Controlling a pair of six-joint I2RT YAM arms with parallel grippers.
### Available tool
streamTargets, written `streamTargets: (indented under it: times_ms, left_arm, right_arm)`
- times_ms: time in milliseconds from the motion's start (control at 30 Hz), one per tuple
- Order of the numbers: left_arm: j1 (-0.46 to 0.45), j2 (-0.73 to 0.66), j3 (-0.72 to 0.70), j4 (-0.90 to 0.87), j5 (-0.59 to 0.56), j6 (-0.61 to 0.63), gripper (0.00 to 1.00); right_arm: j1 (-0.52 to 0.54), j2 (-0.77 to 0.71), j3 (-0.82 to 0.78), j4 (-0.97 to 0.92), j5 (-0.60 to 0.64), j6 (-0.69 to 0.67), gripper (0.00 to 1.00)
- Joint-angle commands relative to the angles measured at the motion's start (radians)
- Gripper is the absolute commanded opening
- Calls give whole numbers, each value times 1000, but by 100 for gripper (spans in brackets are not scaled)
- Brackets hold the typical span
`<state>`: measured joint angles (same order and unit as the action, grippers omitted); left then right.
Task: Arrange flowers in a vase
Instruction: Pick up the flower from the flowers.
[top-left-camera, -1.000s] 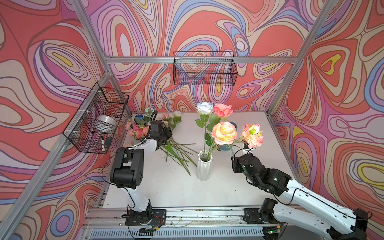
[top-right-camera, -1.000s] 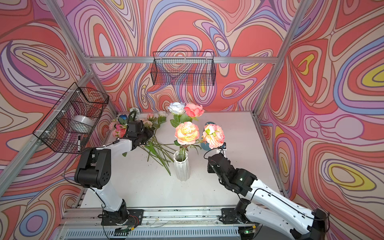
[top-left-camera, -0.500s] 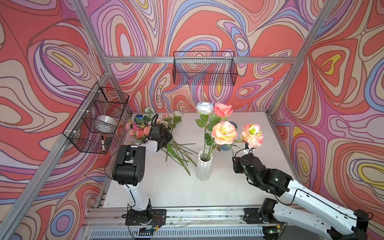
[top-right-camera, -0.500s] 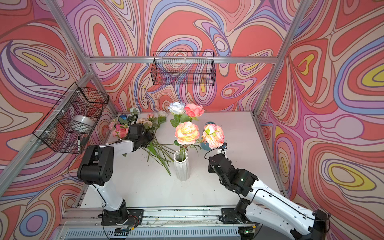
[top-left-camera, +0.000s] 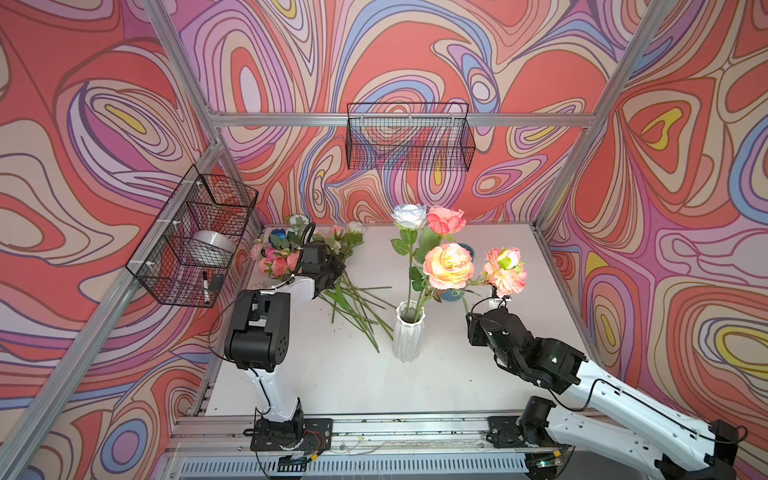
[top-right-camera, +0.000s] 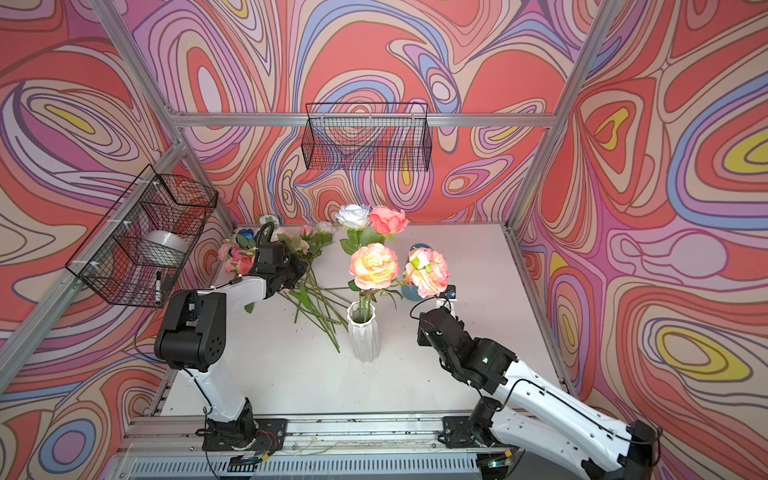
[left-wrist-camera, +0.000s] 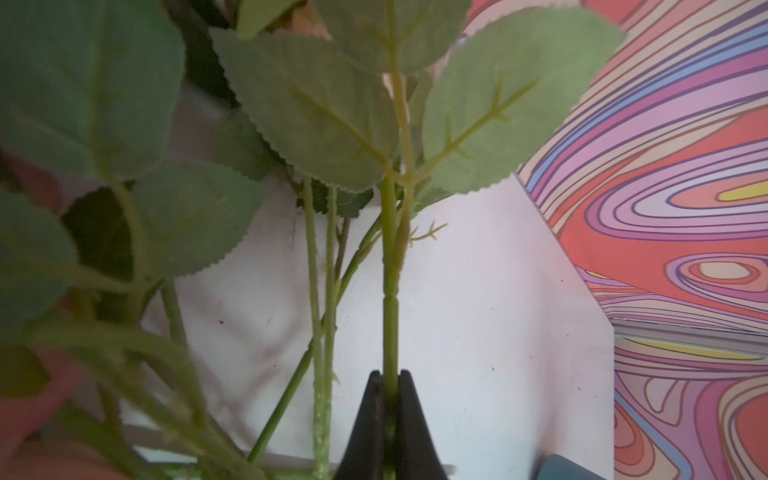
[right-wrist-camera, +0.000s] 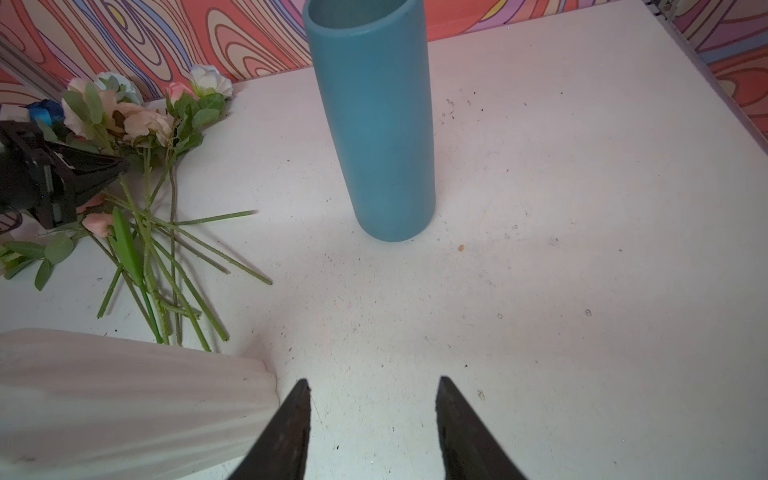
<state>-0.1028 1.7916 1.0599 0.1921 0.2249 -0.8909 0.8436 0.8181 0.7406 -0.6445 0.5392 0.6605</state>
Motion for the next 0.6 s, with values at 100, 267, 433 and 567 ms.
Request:
streamTargets:
  times_ms: [100,267,433,567]
  left_arm:
    - [5,-284,9,66,26,19,0]
    - [5,-492,83,-62,50,107,0]
    - [5,-675,173,-214,139,184,0]
    - [5,-766,312,-377,213,248,0]
  right_arm:
    - [-4,-8,16,-5,22,-4,50]
    - [-5,-16,21,-5,29,-6,49]
    - [-5,-6,30,3,31,-15,49]
    - [-5,15,47,13,26,-30,49]
